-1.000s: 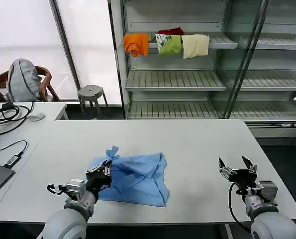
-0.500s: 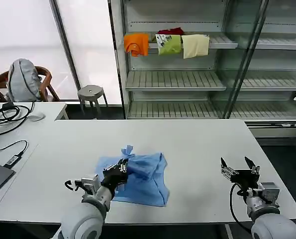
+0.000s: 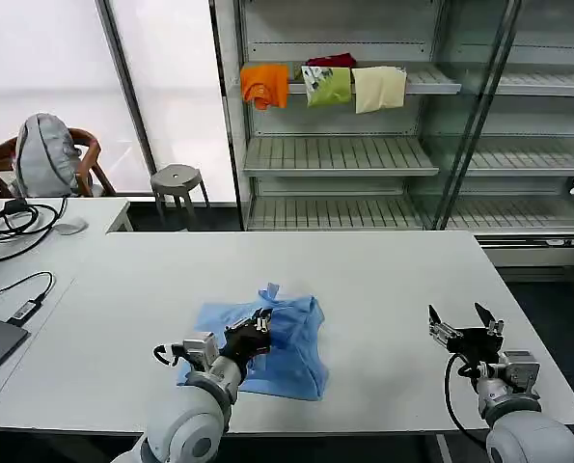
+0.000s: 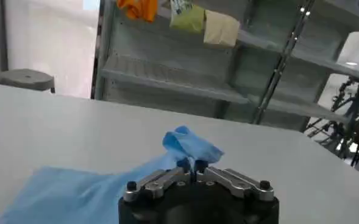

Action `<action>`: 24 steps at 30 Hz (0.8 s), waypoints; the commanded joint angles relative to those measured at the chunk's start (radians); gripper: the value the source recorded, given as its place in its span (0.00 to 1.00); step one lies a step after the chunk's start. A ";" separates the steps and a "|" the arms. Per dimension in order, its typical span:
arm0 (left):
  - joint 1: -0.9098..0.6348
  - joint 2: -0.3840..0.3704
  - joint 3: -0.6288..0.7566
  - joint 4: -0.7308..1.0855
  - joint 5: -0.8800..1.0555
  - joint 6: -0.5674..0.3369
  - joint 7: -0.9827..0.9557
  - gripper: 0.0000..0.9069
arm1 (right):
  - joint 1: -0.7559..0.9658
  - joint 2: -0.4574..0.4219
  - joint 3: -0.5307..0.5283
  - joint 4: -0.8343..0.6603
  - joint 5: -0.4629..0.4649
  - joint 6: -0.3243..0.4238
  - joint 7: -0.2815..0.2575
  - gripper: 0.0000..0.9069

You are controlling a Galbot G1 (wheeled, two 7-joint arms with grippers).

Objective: Fold and organize the clothes.

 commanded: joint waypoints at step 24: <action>-0.043 -0.042 0.069 0.076 -0.004 -0.014 -0.010 0.02 | 0.006 -0.006 0.008 -0.005 -0.004 0.002 -0.004 1.00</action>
